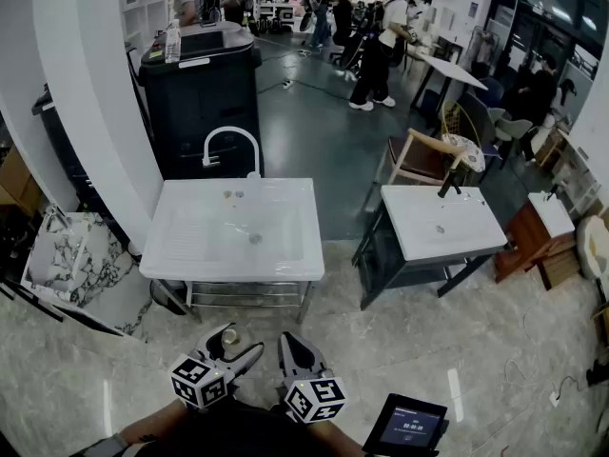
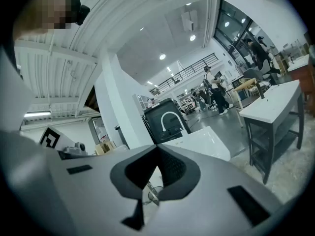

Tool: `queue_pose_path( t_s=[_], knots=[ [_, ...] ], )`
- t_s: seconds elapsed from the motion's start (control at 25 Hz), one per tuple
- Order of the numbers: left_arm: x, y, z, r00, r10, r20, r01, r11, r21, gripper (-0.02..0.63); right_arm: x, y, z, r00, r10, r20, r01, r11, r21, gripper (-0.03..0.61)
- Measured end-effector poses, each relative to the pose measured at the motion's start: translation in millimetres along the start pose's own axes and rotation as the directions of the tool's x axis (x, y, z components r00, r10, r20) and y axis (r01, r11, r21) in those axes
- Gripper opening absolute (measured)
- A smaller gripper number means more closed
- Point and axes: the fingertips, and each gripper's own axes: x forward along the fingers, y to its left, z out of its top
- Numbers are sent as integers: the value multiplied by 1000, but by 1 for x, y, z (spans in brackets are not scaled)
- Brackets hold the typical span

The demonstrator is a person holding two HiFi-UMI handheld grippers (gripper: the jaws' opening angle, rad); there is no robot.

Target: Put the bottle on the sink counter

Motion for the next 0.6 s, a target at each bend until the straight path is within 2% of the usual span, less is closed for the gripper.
queue_pose_path(
  t_s=[0.24,0.44,0.6],
  knots=[
    [-48,8,-12,998,57,-5,-57,998,20,339,0,48,-21,998,59,-37,-59,998,-2,-5],
    [-81,27,-28,993,119,-17,-119,993,-11,339,11,80,-44,990,117,-83,-117,993,0,-5],
    [-98,37,-27,987,163,1,-163,987,-15,339,15,99,-45,985,157,-69,-157,988,10,-5]
  ],
)
